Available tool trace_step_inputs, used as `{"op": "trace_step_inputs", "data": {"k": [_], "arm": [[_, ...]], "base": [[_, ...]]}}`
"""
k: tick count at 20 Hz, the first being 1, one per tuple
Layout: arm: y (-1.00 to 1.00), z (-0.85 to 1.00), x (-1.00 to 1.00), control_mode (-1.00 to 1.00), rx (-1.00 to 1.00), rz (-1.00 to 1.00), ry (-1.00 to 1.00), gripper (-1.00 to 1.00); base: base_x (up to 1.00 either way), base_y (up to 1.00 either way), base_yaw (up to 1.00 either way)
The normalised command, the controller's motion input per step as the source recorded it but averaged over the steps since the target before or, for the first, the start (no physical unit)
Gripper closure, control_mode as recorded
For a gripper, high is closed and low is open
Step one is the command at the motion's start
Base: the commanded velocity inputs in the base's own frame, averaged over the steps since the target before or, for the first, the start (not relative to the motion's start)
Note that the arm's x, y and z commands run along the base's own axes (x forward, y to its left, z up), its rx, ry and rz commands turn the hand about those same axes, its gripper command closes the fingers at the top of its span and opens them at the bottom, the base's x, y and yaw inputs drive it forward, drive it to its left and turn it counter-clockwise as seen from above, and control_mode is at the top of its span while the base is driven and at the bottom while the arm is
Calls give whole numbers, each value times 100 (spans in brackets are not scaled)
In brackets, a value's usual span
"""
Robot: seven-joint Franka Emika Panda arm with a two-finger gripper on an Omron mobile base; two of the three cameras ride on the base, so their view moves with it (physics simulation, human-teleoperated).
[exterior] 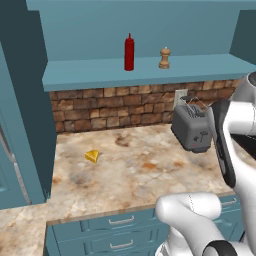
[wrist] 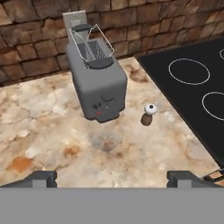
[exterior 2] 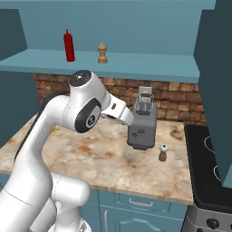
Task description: There are various items on the counter. Only move the condiments/shakers into the cabinet.
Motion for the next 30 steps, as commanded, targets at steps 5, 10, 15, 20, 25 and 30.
{"op": "trace_step_inputs", "data": {"k": [5,10,15,20,25,30], "arm": [[-47,-59,44,-100,0,-1,0,-100],[-42,-52,47,-100,0,0,3,-100],[-34,-49,43,-100,0,0,4,-100],[-48,-41,2,-100,0,0,1,-100],[-46,-43,0,-100,0,0,0,-100],[-21,-45,0,-100,0,0,0,-100]], "base": [[0,0,0],[0,0,0],[0,0,0],[0,0,0],[0,0,0],[0,0,0]]}}
